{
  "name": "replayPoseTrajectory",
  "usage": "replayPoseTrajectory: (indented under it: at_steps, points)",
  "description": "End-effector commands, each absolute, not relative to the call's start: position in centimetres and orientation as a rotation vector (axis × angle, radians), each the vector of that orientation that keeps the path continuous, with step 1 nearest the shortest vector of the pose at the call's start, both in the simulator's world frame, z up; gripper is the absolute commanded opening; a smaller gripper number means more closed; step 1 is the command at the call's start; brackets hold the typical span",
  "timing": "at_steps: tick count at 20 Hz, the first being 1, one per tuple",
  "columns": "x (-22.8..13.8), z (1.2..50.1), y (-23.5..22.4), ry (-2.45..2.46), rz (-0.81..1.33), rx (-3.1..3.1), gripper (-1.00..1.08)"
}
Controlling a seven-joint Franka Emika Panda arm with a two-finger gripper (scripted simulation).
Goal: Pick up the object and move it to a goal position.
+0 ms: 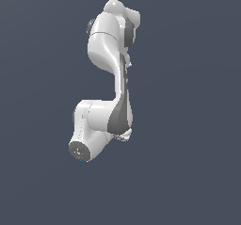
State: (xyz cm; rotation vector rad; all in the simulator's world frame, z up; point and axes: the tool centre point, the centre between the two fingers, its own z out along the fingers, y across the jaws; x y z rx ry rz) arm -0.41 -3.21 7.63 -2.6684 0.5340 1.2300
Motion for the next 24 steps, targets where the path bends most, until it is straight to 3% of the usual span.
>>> replayPoseTrajectory:
  at_steps: [1, 24]
  points:
    - [-0.5, 8.1, -2.4, 0.533, 1.227, -2.67, -1.0]
    - [-3.9, 16.1, 16.1, 0.533, 1.229, -2.671, -1.0]
